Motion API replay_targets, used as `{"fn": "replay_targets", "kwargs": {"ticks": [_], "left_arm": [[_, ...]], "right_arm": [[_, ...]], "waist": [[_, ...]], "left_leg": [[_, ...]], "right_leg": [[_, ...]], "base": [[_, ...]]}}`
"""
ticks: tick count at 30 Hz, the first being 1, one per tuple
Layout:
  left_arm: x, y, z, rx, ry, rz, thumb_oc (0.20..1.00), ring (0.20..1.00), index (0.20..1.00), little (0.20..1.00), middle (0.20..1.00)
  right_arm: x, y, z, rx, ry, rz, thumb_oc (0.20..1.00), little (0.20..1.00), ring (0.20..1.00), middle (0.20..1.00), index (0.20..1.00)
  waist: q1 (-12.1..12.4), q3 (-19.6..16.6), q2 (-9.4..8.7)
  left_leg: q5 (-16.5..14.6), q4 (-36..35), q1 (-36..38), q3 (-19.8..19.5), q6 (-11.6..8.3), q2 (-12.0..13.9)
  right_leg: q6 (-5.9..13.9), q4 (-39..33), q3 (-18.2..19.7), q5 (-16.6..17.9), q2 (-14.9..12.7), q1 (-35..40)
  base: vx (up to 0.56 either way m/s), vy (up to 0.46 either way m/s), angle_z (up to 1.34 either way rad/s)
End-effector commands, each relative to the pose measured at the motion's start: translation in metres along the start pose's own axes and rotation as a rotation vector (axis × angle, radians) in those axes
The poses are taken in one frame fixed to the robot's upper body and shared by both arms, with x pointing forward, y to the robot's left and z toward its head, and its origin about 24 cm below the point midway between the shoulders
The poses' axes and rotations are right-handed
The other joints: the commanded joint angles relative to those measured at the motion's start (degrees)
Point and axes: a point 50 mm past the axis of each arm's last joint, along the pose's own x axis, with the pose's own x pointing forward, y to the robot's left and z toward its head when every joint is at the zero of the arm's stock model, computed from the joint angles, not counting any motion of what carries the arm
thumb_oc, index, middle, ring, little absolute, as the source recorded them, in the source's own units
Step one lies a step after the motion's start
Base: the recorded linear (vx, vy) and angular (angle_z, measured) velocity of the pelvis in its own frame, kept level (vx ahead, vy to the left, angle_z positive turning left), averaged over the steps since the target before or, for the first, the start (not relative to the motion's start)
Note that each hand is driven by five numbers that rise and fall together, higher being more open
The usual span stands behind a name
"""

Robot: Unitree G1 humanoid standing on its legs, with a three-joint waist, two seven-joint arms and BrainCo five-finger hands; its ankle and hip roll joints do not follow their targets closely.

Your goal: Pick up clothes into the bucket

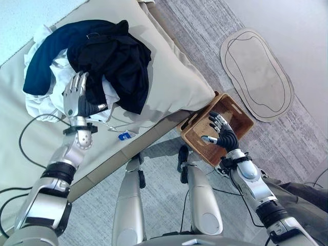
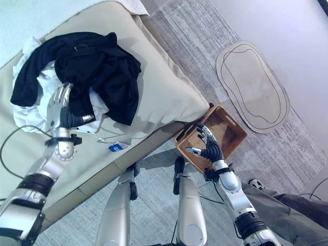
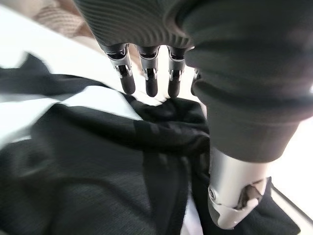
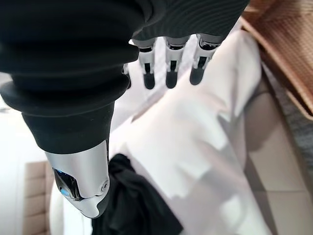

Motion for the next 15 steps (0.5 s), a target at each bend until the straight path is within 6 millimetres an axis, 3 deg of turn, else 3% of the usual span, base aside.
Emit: {"fn": "replay_targets", "kwargs": {"ticks": [1, 6, 7, 8, 15], "left_arm": [[0.016, 0.012, -0.011, 0.149, -0.005, 0.019, 1.0, 1.0, 1.0, 1.0, 1.0], [0.025, 0.012, -0.011, 0.221, -0.004, -0.02, 1.0, 1.0, 1.0, 1.0, 1.0], [0.026, 0.011, -0.013, 0.239, 0.008, -0.045, 0.539, 0.539, 0.539, 0.539, 0.539], [0.026, 0.009, -0.016, 0.249, 0.025, -0.053, 0.2, 0.2, 0.2, 0.2, 0.2], [0.022, 0.009, -0.024, 0.266, 0.054, -0.096, 0.2, 0.2, 0.2, 0.2, 0.2]], "right_arm": [[-0.003, 0.005, 0.021, -0.006, -0.116, 0.076, 1.0, 1.0, 1.0, 1.0, 1.0], [-0.003, 0.006, 0.025, -0.017, -0.132, 0.096, 1.0, 1.0, 1.0, 1.0, 1.0], [-0.004, 0.005, 0.025, -0.018, -0.132, 0.095, 1.0, 1.0, 1.0, 1.0, 1.0], [-0.004, 0.005, 0.024, -0.019, -0.127, 0.096, 1.0, 1.0, 1.0, 1.0, 1.0], [-0.012, 0.001, 0.019, -0.013, -0.106, 0.094, 1.0, 1.0, 1.0, 1.0, 1.0]], "waist": [[-1.07, -2.38, -0.85], [-2.08, -2.02, -0.94], [-2.34, -2.04, -0.85], [-2.54, -2.13, -0.82], [-2.96, -3.5, -0.06]], "left_leg": [[-8.84, 10.13, -3.82, -0.05, 1.37, 0.37], [-9.38, 11.73, -5.65, 0.34, 1.81, 0.43], [-9.41, 11.85, -5.95, 0.46, 1.88, 0.39], [-9.35, 11.71, -6.18, 0.45, 1.88, 0.36], [-9.04, 11.13, -7.21, 0.01, 1.83, 0.25]], "right_leg": [[3.85, -12.12, 2.36, 14.46, -3.44, -2.23], [3.85, -10.92, 3.06, 14.45, -3.25, -4.44], [3.85, -10.76, 3.19, 14.46, -3.25, -4.82], [3.91, -10.79, 3.34, 14.5, -3.28, -5.11], [3.86, -10.83, 3.15, 14.73, -3.53, -6.45]], "base": [[-0.03, 0.039, -0.02], [-0.02, 0.034, -0.1], [-0.01, 0.025, -0.13], [-0.01, 0.028, -0.07], [0.0, 0.003, -0.01]]}}
